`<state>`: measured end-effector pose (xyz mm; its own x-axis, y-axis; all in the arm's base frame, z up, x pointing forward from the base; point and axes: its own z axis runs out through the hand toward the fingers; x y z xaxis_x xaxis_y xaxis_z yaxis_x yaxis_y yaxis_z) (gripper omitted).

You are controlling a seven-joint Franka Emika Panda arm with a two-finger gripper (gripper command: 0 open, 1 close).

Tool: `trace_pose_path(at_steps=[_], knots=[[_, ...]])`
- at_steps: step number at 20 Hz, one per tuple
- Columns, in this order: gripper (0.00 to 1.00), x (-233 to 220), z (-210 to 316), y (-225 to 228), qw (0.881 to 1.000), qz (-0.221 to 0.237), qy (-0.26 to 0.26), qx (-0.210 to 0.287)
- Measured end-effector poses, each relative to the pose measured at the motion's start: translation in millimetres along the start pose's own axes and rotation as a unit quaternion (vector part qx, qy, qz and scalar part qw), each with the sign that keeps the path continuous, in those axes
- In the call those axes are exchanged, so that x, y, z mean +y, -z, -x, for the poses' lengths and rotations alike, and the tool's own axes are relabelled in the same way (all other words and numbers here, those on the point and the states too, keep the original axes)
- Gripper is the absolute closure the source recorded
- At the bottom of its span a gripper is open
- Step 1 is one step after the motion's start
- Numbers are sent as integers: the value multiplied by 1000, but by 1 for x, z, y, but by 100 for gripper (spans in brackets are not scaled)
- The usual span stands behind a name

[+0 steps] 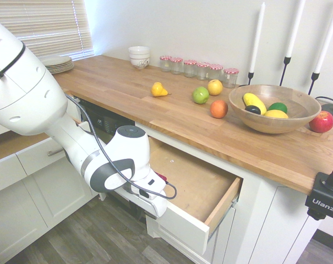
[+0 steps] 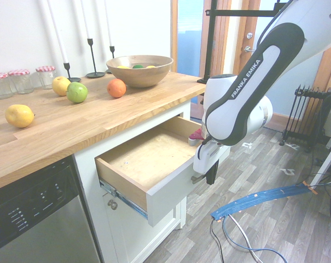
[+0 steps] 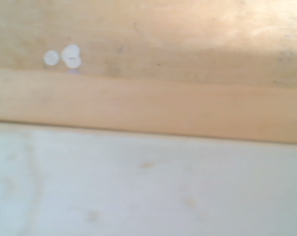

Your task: Close the drawer

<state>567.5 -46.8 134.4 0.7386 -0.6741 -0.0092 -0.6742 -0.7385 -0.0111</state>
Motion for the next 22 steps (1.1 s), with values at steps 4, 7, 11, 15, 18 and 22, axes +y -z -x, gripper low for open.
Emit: trace_pose_path(at_steps=[4, 7, 11, 15, 18, 22], knots=[[100, -3, -11, -1, 1000, 3, -3, -3], [100, -9, -20, 0, 1000, 4, -3, -6], [100, -18, -34, -1, 1000, 5, -3, -8], [100, -31, -49, 0, 1000, 6, -1, -11], [100, -43, -59, 4, 1000, 5, 3, -12], [100, -55, -73, 8, 1000, 3, 5, -11]])
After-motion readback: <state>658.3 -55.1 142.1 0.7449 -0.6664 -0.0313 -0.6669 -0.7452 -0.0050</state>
